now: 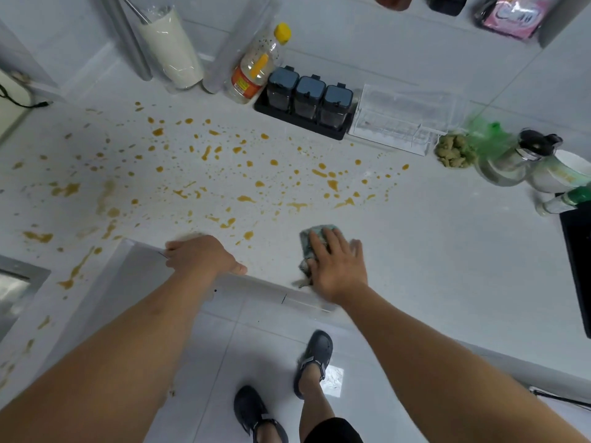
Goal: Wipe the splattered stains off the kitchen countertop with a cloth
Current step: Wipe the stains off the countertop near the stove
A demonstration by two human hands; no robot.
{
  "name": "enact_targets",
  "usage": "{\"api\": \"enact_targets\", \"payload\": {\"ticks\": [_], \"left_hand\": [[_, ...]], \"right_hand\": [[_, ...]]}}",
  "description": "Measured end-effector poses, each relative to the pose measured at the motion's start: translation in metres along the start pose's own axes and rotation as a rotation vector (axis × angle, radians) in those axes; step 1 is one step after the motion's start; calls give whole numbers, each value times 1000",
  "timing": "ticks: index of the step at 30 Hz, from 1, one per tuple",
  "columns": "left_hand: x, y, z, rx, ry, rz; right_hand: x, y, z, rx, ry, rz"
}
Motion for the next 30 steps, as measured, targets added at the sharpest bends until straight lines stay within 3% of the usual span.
{"api": "enact_targets", "payload": {"ticks": [5,8,10,14,18,23,30], "left_hand": [[2,0,1,27,11,27],[4,-1,2,55,34,32],[6,-1,1,74,42,31],[12,-6,2,123,39,1],[18,-23,-1,164,26,-6],[-9,-55,-14,251,221,75],[-5,-75,-22,339,185,-114]], "right_hand": [[3,101,18,353,33,-62],[1,94,20,470,56,-104],[0,58,14,427,76,-132],[-5,-37,0,167,124,-103],[-7,-87,-23,27,98,-104],[-17,-122,-44,-42,99,-135],[-28,-190,-72,-85,48,-230]]}}
Point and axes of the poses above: each hand's wrist, its own z-axis away from the middle knuckle, its own x-axis out of the palm, y = z × x, the point moved 6 cm from there along -z, towards the middle knuckle, and after that the axes turned 5 degrees about -x, right-handed, at the moved point
